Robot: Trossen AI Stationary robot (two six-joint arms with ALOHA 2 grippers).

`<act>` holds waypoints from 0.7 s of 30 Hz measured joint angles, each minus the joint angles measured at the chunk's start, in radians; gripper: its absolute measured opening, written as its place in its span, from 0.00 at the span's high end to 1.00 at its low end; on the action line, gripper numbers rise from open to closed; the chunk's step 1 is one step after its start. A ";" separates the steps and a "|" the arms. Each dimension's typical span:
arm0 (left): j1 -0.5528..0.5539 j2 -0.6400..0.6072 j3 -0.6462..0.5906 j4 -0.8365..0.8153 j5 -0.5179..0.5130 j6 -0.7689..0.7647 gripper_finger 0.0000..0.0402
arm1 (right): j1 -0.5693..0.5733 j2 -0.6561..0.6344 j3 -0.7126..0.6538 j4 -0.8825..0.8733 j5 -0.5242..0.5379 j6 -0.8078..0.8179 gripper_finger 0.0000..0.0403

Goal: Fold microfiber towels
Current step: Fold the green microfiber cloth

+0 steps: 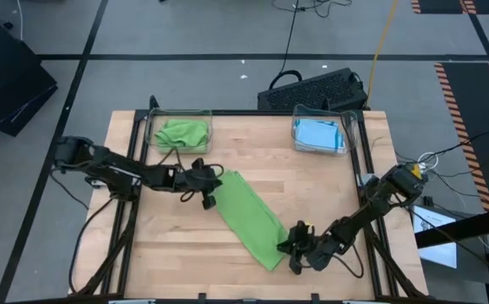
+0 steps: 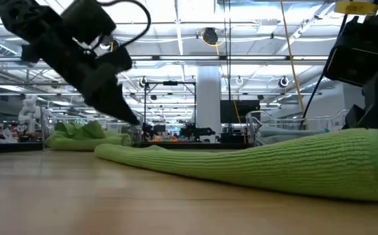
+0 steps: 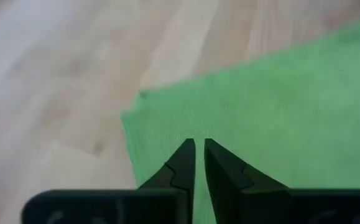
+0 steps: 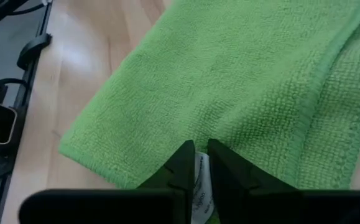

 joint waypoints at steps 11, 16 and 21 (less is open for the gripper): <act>-0.068 -0.167 0.002 -0.238 0.053 -0.407 0.87 | -0.033 -0.136 0.008 -0.093 -0.034 -0.098 0.86; -0.133 -0.152 0.002 -0.285 -0.028 -0.632 0.66 | -0.115 -0.287 -0.010 -0.269 -0.171 -0.179 0.70; -0.170 -0.152 0.002 -0.344 -0.107 -0.764 0.44 | -0.210 -0.416 -0.031 -0.300 -0.287 -0.308 0.55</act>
